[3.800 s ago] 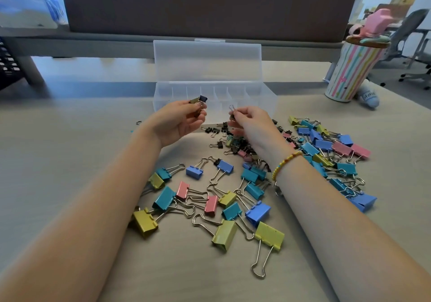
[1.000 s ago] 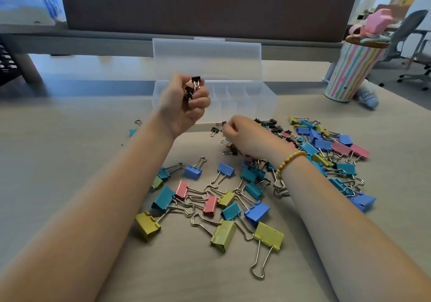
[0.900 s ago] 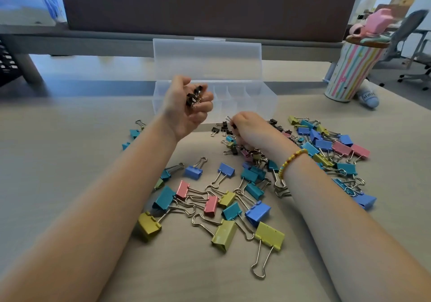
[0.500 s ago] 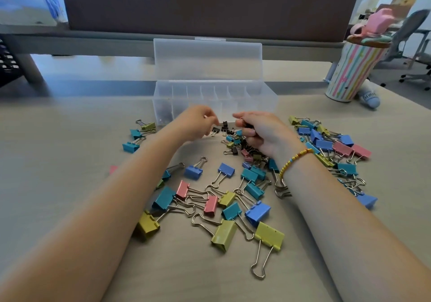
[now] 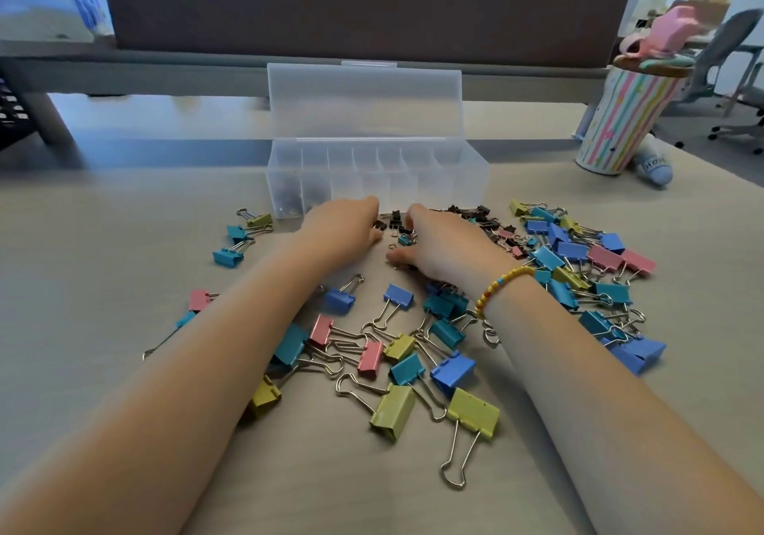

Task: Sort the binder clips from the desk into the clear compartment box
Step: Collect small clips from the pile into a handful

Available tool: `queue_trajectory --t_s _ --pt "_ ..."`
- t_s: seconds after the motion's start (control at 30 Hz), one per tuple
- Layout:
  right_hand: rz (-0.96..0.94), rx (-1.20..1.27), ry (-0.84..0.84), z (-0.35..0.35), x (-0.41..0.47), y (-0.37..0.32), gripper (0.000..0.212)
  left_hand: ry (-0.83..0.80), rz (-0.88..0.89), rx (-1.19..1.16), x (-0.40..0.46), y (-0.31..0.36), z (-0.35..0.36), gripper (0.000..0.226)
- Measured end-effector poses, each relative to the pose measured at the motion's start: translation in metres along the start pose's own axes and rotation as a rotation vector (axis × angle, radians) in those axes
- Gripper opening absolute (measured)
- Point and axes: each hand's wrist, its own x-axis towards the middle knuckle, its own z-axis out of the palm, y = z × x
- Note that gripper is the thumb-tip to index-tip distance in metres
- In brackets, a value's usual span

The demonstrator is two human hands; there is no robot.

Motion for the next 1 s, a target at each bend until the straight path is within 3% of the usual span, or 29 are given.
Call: queue_trajectory --t_s 0.17,0.47,0.57,0.7,0.87,0.93,1.0 --pt "-0.012 -0.029 0.021 0.003 0.004 0.003 0.038 -0.014 0.086 0.043 -0.001 0.002 -0.003 0.028" --pt "-0.103 -0.229 0.078 0.004 0.003 -0.001 0.017 -0.248 0.146 0.118 -0.003 0.006 -0.021 0.023" --pt "-0.143 -0.262 0.110 0.004 0.003 -0.003 0.010 -0.301 0.112 0.005 -0.002 0.002 -0.025 0.030" --pt "-0.149 -0.256 0.114 0.002 0.002 -0.002 0.009 -0.299 -0.014 -0.478 -0.001 -0.003 -0.030 0.021" --pt "-0.129 -0.166 0.134 0.008 0.008 0.000 0.007 -0.329 -0.160 -1.595 0.000 0.000 -0.038 0.020" --pt "-0.075 0.070 0.163 0.006 0.009 0.003 0.013 -0.294 -0.173 -1.808 0.000 0.000 -0.041 0.022" --pt "-0.007 0.468 0.156 0.000 0.009 0.007 0.020 -0.260 -0.203 -1.943 0.000 -0.001 -0.043 0.022"
